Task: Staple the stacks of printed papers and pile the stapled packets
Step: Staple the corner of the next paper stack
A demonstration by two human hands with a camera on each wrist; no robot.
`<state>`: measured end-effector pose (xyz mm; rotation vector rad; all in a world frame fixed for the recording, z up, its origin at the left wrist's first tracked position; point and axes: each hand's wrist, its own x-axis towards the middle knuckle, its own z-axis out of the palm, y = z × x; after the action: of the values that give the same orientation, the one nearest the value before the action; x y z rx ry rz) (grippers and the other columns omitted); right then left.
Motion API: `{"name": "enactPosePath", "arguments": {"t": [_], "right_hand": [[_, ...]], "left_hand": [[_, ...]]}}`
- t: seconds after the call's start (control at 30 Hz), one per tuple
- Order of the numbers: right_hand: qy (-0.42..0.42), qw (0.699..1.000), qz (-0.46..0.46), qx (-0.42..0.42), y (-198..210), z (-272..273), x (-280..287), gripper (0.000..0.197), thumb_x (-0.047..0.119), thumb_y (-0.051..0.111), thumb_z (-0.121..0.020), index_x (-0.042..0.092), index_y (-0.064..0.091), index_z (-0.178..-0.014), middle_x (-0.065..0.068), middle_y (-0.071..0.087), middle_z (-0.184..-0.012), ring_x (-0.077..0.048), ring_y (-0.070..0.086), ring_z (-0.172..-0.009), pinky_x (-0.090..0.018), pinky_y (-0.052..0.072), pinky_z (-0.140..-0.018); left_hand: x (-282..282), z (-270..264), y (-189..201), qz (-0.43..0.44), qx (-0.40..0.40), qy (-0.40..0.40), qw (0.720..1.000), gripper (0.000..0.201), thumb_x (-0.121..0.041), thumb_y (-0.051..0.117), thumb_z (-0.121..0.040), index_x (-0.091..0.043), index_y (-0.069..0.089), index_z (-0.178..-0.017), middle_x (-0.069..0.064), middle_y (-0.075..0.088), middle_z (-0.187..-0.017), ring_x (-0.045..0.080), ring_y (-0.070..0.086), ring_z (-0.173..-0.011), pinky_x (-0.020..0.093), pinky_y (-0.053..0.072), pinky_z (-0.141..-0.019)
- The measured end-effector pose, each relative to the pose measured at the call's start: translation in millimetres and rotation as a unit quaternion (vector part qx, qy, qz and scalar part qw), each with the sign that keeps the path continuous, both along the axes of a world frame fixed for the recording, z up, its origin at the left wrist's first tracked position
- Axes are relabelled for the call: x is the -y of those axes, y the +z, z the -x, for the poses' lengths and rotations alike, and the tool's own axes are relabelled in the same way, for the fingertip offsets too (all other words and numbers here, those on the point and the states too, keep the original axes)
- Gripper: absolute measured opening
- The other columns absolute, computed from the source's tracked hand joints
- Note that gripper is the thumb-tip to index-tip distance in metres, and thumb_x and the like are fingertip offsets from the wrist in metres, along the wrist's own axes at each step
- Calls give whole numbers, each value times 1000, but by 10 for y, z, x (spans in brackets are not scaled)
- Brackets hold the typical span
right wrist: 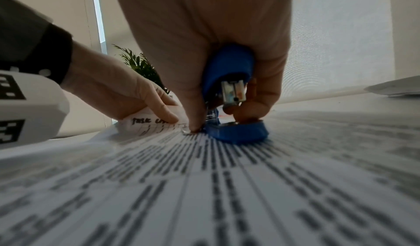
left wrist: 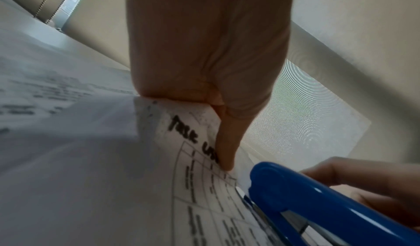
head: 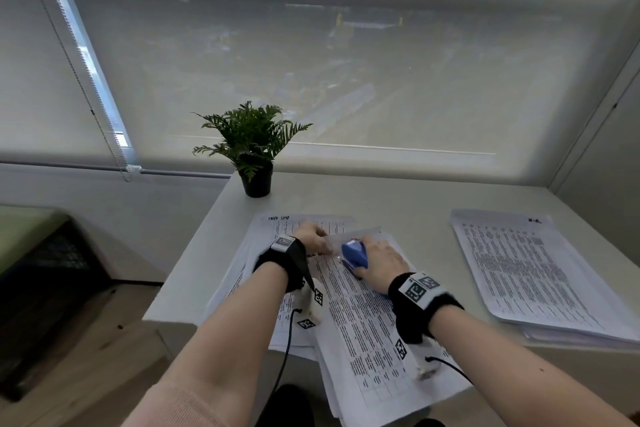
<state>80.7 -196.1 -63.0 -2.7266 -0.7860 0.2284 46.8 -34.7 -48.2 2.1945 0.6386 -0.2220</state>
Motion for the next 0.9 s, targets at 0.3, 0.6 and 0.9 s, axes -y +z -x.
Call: {"name": "enactPosePath", "arguments": {"t": [0.3,0.6,0.9], "right_hand": [[18,1000,-2,5,1,-98,-67,43,27,68,-82,18,50,-120,-9,55,-121,-27,56,-109,-37,48,-94],[21,999,29,-22,21,-127,-141,44,26,70,-80,17,49,-118,-12,57,-122,-30,58,-111,-38,48,-94],[30,998,55,5,43,-186,-204,35,24,68,-82,15,58,-114,-11,63,-117,-27,60,-108,-34,50,-90]], "left_hand": [[36,-14,-14,-118,-6,-37,992,51,-15,69,-80,-15,53,-128,10,54,-133,26,50,-123,38,39,-103],[38,349,-261,-294,-123,-217,923,80,-64,29,-91,-25,-4,-152,-4,-10,-160,23,-6,-149,58,-5,-117],[77,335,-190,-299,-161,-221,914,84,-66,30,-90,-26,-11,-151,-5,-18,-159,24,-10,-148,58,-9,-115]]}}
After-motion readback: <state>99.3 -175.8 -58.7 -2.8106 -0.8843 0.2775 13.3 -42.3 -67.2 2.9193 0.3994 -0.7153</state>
